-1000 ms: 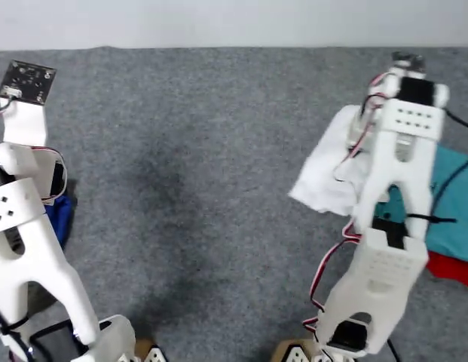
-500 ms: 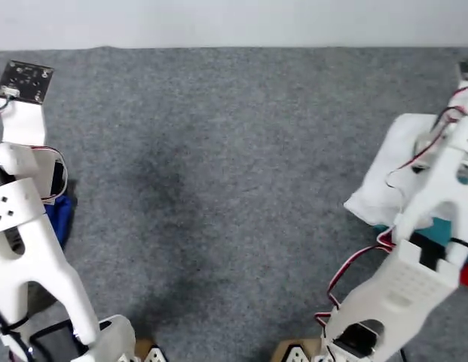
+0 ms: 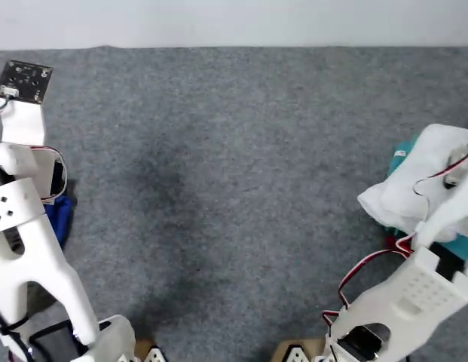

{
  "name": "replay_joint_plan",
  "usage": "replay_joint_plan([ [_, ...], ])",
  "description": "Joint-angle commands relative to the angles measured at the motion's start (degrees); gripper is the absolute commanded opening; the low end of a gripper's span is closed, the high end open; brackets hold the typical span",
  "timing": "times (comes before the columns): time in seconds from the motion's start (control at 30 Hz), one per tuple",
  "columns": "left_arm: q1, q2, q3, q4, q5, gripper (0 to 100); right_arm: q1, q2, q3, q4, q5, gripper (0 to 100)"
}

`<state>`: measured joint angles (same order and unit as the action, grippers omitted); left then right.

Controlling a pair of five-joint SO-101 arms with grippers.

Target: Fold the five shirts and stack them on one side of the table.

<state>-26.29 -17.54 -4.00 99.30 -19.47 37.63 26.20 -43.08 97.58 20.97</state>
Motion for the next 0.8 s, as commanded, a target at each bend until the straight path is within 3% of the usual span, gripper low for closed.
replay_joint_plan([
  [0.0,0.4,-1.9,-0.2,1.2,0.4,1,2.5,-0.1,-0.5,-3.1,0.6,0.8],
  [0.27,0.4,-1.8,-0.2,1.2,0.4,1,4.0,7.2,-0.5,-5.6,2.9,2.9],
  [0.43,0.4,-1.9,-0.2,1.2,0.4,1,5.8,4.4,-1.8,-4.6,4.3,24.3],
  [0.53,0.4,-1.9,-0.2,1.2,0.4,1,6.5,0.0,-4.5,-2.2,4.3,30.5],
  [0.67,0.4,-1.9,-0.2,1.2,0.4,1,4.0,-3.7,-5.7,4.0,4.2,28.0],
  [0.77,0.4,-1.9,-0.2,1.2,0.4,1,1.2,-4.0,-4.9,5.2,4.2,17.4],
])
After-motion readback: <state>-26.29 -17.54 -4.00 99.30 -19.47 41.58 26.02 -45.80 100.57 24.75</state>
